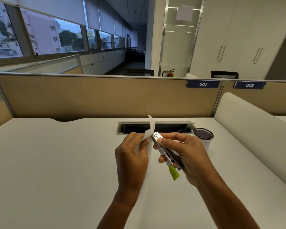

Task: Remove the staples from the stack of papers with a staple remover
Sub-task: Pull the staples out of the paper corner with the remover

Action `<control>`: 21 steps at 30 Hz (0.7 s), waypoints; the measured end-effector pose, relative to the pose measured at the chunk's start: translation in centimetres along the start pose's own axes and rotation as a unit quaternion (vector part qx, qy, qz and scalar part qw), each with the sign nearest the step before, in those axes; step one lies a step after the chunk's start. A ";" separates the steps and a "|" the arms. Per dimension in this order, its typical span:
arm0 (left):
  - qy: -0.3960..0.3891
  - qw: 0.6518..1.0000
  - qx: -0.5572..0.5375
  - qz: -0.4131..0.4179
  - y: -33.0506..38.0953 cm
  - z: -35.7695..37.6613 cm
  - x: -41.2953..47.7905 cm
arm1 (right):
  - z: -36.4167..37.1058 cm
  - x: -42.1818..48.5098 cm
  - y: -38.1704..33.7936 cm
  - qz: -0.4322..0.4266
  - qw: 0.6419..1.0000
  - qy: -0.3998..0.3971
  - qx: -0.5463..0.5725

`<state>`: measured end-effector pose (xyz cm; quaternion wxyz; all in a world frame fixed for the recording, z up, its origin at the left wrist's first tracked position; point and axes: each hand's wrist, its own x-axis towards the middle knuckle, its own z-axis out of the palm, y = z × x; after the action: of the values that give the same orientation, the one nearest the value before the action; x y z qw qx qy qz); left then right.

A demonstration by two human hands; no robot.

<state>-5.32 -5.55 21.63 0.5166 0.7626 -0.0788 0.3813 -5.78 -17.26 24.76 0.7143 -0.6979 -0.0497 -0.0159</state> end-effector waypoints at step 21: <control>-0.001 0.992 -0.064 -0.113 -0.8 -0.5 -0.4 | 0.8 -0.2 0.7 0.008 0.999 -0.026 -0.028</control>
<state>-5.45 -4.84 20.88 0.6040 0.7324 -0.0174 0.3138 -5.97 -16.50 24.02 0.6932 -0.7180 -0.0626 0.0065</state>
